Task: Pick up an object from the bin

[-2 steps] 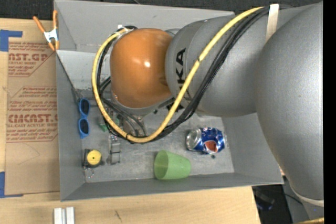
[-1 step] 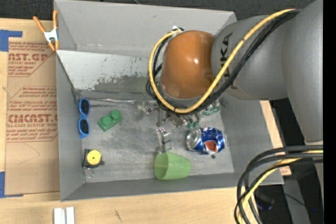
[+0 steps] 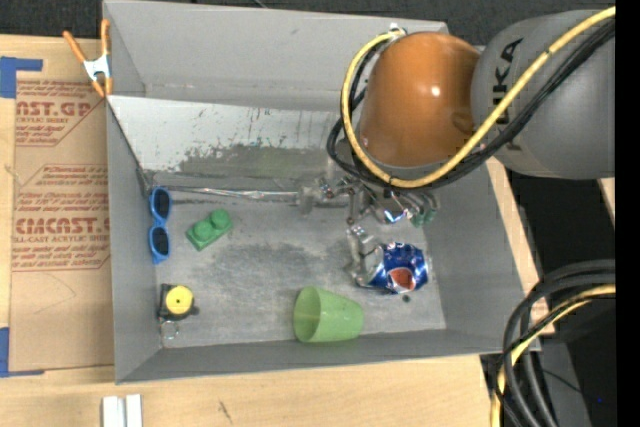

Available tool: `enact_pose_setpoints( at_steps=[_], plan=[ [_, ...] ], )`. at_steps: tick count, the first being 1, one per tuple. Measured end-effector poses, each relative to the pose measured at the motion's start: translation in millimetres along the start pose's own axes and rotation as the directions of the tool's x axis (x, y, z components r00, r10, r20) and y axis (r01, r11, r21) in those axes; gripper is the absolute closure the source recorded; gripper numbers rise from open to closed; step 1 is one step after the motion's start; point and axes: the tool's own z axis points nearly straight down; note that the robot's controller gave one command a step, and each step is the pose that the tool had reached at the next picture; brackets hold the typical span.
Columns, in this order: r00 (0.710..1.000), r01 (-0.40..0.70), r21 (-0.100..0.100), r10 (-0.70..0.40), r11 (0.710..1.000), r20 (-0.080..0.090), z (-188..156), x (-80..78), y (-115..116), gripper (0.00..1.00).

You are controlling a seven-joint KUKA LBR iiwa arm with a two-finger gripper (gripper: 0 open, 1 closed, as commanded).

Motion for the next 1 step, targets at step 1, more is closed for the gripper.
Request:
enact_pose_setpoints(
  at_steps=[1],
  plan=[
    [0.947,0.320,-0.003,-0.320,0.947,0.000,-11.6,-5.9,-3.4,0.00]
  ],
)
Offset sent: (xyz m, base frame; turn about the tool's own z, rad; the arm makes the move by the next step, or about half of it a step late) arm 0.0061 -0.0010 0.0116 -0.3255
